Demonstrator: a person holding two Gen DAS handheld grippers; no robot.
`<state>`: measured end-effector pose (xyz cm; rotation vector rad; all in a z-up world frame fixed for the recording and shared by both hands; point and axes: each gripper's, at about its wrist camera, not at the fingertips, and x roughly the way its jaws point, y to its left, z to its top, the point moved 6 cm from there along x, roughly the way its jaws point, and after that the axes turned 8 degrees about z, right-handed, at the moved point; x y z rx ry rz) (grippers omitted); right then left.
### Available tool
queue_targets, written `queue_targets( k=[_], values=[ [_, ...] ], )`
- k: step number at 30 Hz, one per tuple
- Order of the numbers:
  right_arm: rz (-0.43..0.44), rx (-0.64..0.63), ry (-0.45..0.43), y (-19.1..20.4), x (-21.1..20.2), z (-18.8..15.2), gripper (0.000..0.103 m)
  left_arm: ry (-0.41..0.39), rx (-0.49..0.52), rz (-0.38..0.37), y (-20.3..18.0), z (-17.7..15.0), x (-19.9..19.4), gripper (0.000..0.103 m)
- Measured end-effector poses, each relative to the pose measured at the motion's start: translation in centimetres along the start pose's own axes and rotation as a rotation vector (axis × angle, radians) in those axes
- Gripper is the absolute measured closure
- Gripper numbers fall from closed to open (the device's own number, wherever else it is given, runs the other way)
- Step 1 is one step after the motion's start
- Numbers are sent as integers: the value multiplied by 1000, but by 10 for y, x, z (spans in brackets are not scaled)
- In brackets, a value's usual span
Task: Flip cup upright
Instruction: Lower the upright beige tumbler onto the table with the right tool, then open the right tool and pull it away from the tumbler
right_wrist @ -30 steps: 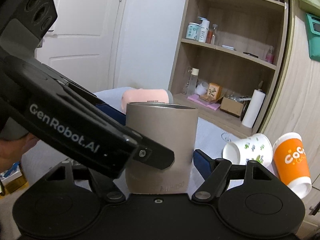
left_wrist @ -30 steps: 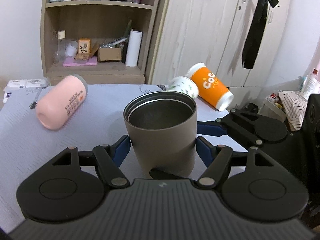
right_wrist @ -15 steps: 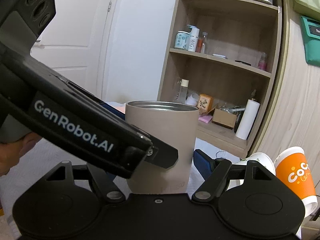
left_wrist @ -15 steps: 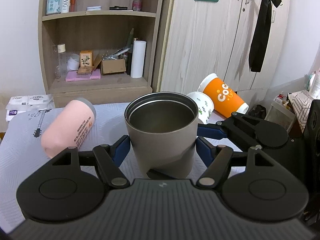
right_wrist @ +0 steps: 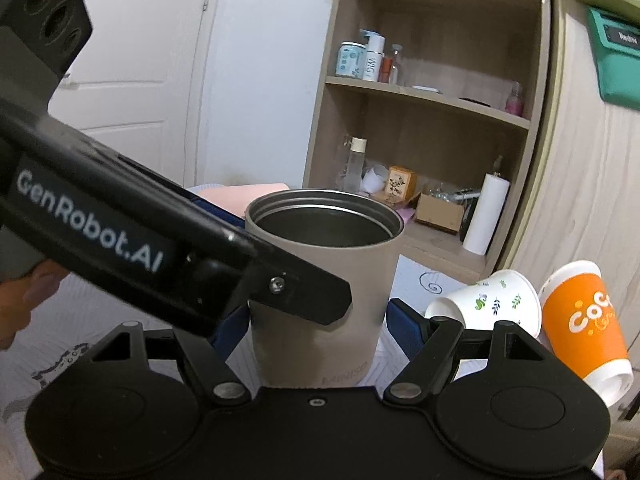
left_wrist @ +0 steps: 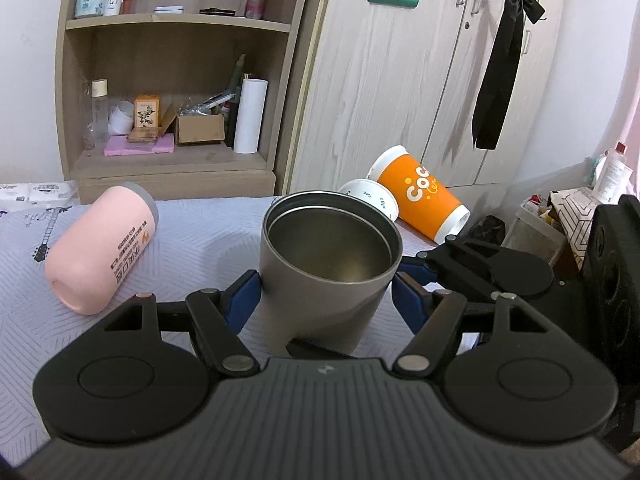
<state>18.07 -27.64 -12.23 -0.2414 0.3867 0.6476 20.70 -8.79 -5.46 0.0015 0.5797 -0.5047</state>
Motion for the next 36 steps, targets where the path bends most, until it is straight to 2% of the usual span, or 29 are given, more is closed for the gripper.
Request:
queue_targets(
  k=[8, 13, 17, 23, 31, 36],
  values=[
    [-26, 29, -12, -2, -2, -1, 23, 6, -58, -13, 2, -3, -4, 32],
    [-20, 42, -54, 3, -18, 2, 20, -9, -90, -3, 6, -4, -21, 32],
    [-43, 37, -50, 10, -28, 1, 19, -29, -116, 14, 8, -7, -39, 32],
    [-90, 107, -48, 11, -56, 0, 19, -52, -139, 110, 14, -13, -73, 31],
    [-141, 149, -41, 19, -91, 11, 16, -55, -131, 230, 13, -19, -109, 25],
    [-173, 166, -42, 27, -111, 16, 15, -73, -128, 247, 7, -21, -128, 18]
  ],
)
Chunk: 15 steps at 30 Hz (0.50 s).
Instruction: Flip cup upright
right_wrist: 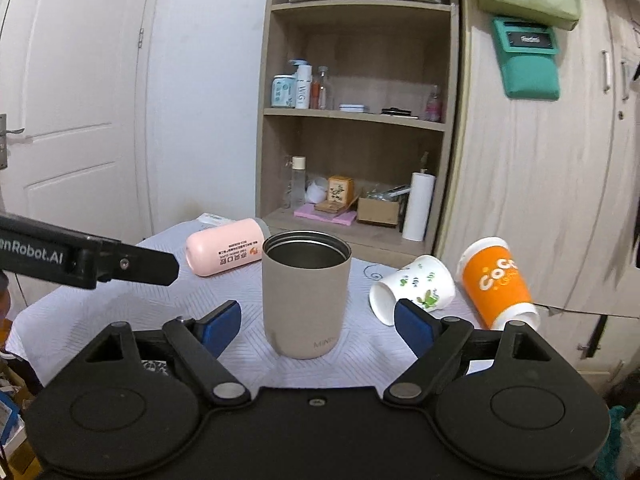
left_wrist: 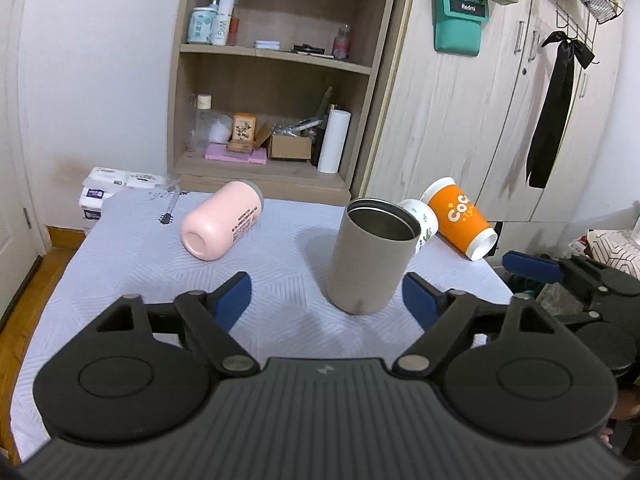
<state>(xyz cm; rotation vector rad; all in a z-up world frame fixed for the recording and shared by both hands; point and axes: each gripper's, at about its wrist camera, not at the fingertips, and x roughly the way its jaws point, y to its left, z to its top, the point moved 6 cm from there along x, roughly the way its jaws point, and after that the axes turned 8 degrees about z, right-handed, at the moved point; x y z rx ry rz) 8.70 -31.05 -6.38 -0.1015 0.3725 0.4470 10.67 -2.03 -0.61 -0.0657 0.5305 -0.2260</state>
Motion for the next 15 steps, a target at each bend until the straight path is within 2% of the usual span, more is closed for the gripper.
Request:
queue_targets(
  k=[6, 11, 15],
  values=[
    [-34, 11, -12, 4, -24, 4, 13, -42, 17, 44, -1, 3, -27, 18],
    [-25, -1, -39, 11, -40, 16, 11, -60, 32, 57, 1, 7, -44, 14],
    [-57, 3, -36, 13, -44, 19, 1, -70, 53, 84, 2, 7, -51, 7]
  ],
)
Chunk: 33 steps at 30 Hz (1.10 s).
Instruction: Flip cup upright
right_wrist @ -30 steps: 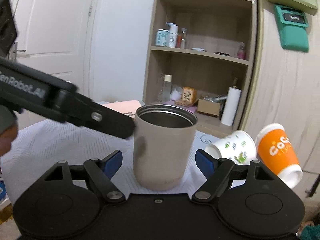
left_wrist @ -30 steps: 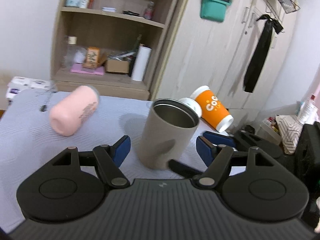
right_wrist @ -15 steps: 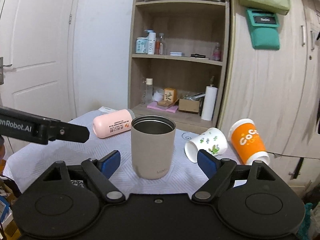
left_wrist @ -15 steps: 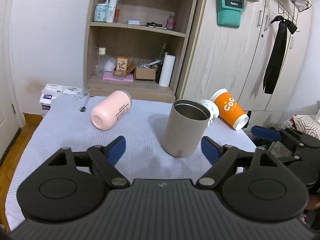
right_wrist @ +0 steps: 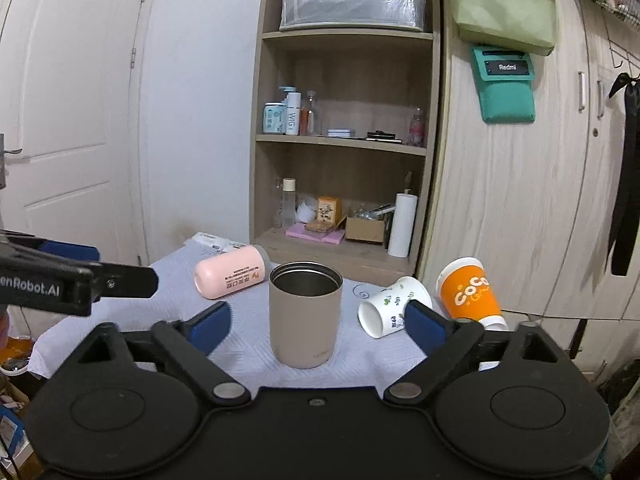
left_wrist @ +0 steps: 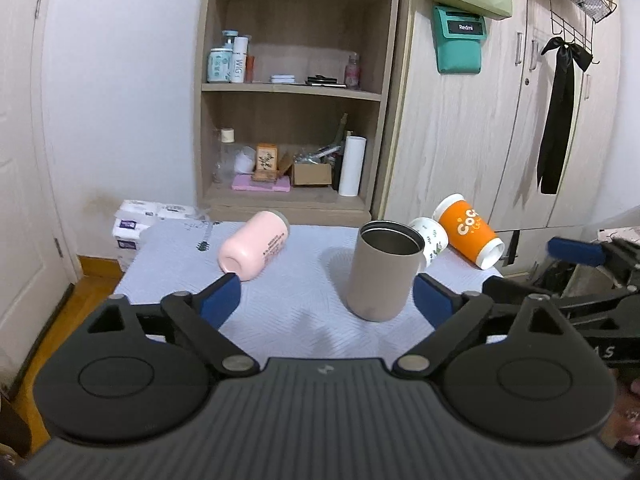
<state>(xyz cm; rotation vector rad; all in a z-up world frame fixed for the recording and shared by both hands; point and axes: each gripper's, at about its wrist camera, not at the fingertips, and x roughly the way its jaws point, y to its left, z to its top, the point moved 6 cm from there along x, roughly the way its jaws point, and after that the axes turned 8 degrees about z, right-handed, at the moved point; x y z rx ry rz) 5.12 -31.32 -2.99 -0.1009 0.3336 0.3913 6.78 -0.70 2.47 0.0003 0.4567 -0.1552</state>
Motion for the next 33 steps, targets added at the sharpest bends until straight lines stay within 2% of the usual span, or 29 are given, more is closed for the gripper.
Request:
queue_targets(
  k=[4, 11, 23, 33],
  values=[
    [-59, 32, 14, -2, -1, -1, 0, 12, -10, 1, 2, -1, 0, 0],
    [-115, 41, 50, -4, 2, -6, 0, 45, -11, 67, 10, -4, 7, 0],
    [-154, 60, 80, -6, 7, -9, 0, 122, -62, 139, 28, -10, 18, 0],
    [-185, 86, 98, -13, 10, -10, 0, 167, -46, 146, 25, -13, 24, 0]
  ],
)
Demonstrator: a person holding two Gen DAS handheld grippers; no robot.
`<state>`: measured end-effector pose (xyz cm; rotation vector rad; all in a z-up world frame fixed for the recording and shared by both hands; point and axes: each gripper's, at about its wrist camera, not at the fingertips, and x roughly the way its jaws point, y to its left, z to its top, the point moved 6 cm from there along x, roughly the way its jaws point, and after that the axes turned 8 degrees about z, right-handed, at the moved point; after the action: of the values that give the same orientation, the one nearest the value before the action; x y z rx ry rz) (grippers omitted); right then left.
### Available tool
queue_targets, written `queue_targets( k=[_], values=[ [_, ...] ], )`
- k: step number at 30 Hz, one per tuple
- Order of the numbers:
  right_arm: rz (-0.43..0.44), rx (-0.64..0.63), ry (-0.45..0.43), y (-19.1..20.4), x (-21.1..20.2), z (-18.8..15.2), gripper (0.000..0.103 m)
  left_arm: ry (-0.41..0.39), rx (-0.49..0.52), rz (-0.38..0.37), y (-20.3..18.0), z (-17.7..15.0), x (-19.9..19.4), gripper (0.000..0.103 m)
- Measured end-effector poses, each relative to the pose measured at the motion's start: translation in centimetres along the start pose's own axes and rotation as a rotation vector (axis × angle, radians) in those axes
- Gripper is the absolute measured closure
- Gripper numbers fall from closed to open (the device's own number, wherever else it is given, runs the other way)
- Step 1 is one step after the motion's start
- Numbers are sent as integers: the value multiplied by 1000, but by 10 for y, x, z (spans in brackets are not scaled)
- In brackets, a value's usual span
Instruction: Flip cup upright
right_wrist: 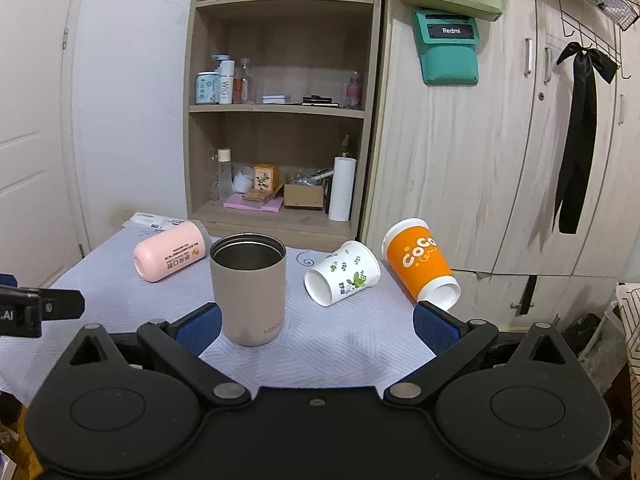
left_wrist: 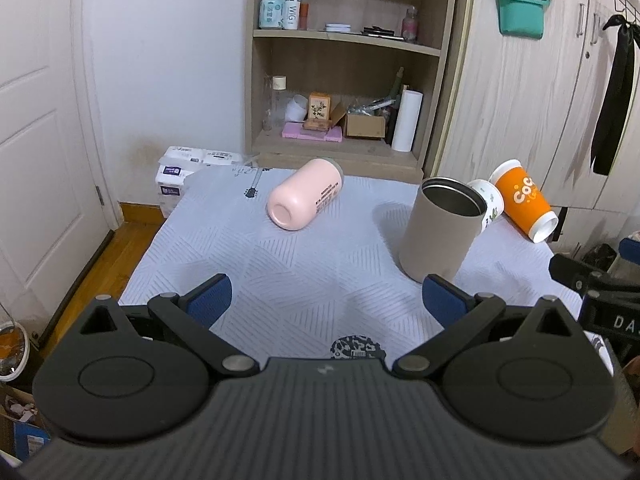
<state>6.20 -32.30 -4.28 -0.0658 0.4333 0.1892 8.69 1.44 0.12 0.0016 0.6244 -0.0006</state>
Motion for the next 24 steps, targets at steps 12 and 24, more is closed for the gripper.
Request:
queue_targets(
  k=[12, 24],
  values=[
    [-4, 14, 5, -3, -1, -1, 0, -12, 46, -2, -9, 0, -2, 0],
    [-9, 12, 7, -5, 0, -2, 0, 21, 66, 50, -7, -2, 7, 0]
  ],
)
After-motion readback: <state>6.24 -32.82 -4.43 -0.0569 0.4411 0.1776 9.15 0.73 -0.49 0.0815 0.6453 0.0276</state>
